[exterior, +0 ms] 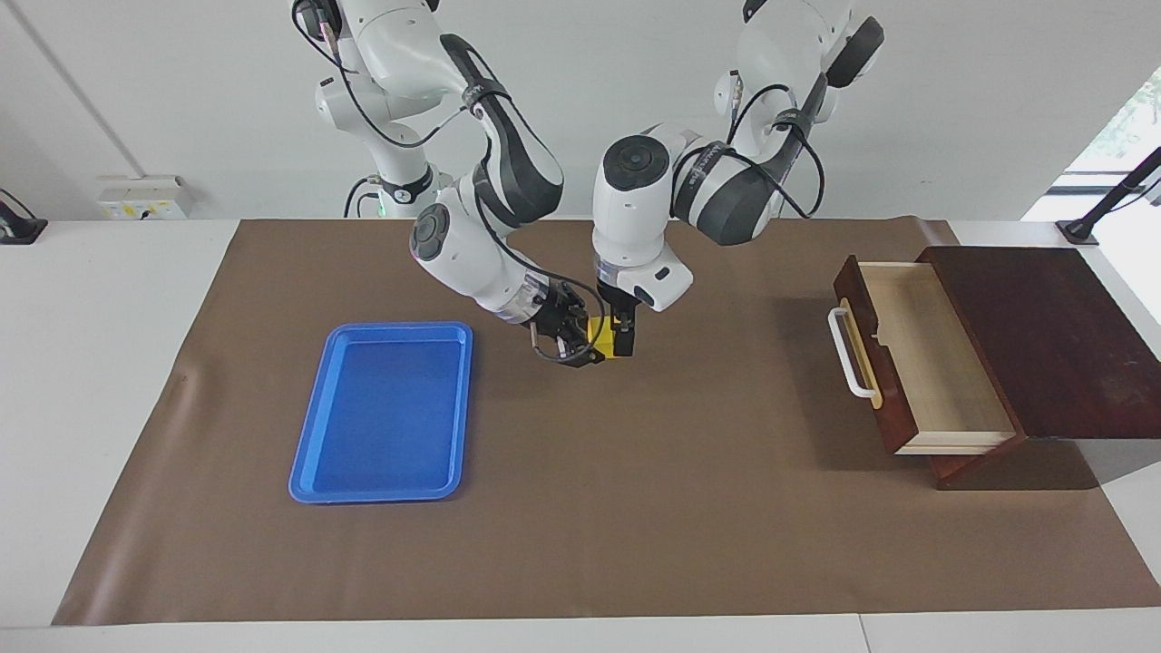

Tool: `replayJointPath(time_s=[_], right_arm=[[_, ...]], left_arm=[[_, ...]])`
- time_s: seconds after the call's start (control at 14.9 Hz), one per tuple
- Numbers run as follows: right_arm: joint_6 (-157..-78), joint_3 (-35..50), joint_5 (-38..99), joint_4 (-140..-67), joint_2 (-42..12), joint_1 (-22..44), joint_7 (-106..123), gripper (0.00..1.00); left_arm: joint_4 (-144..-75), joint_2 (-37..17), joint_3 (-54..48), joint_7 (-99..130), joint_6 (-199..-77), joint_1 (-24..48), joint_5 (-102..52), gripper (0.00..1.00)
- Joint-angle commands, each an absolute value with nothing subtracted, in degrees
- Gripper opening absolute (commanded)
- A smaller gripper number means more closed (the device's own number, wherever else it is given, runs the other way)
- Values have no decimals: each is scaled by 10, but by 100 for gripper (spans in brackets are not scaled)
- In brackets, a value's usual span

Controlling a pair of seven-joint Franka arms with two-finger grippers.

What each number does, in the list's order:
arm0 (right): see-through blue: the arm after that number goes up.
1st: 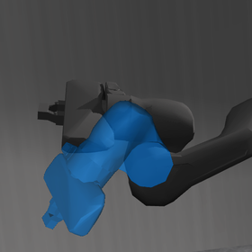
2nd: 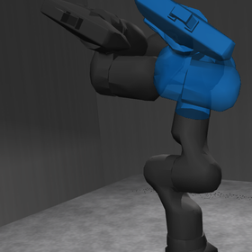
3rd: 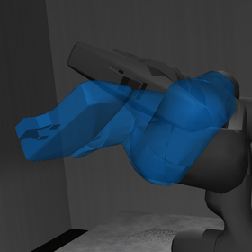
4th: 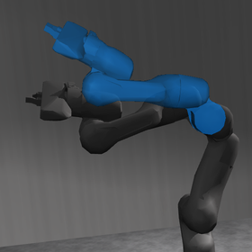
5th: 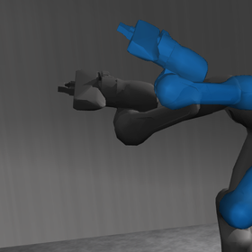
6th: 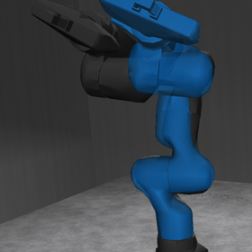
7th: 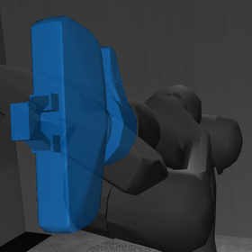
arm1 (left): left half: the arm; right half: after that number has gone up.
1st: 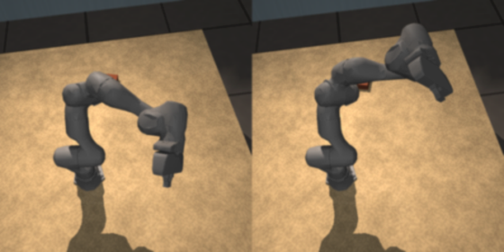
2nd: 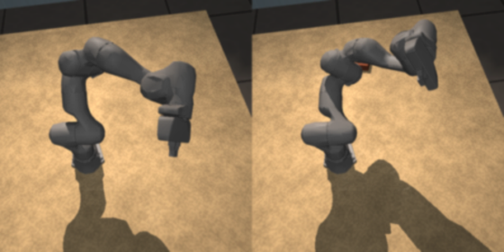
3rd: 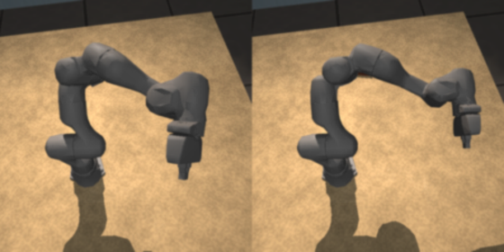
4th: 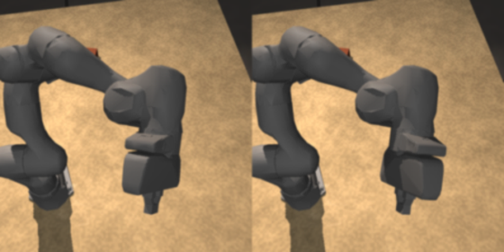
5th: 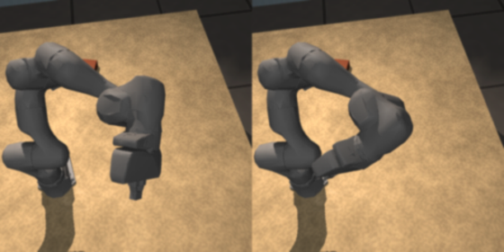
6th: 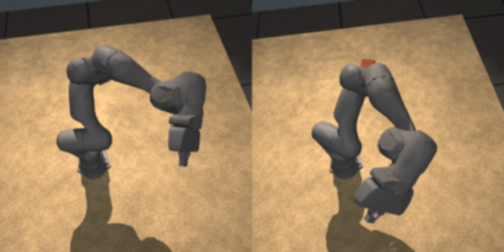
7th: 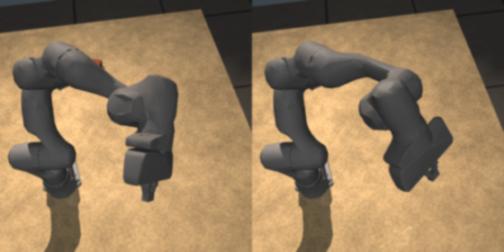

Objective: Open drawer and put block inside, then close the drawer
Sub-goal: 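Grasp the yellow block with the left gripper and open the right gripper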

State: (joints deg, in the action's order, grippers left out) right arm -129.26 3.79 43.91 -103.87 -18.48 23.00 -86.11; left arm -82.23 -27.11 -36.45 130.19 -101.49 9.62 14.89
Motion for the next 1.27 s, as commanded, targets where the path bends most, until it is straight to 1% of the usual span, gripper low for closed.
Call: replayJointPath(time_s=[0.0,0.74,0.8,0.87,1.07,1.14,1.21], right_arm=[[-1299,37,450,-1048,-180,232,-854,0],[-1301,37,450,-1049,-180,232,-854,0],[-1301,37,450,-1049,-180,232,-854,0],[-1301,37,450,-1049,-180,232,-854,0],[-1301,37,450,-1049,-180,232,-854,0],[-1301,37,450,-1049,-180,232,-854,0],[-1301,37,450,-1049,-180,232,-854,0]], left_arm=[[-829,-271,-366,1314,-1026,98,163,100],[-848,-279,-367,1315,-1049,98,163,100],[-848,-279,-367,1315,-1049,98,163,95],[-848,-279,-367,1315,-1049,98,163,81],[-848,-279,-367,1314,-1049,102,163,23],[-847,-279,-367,1314,-1049,102,163,6],[-847,-280,-367,1314,-1049,102,163,0]])
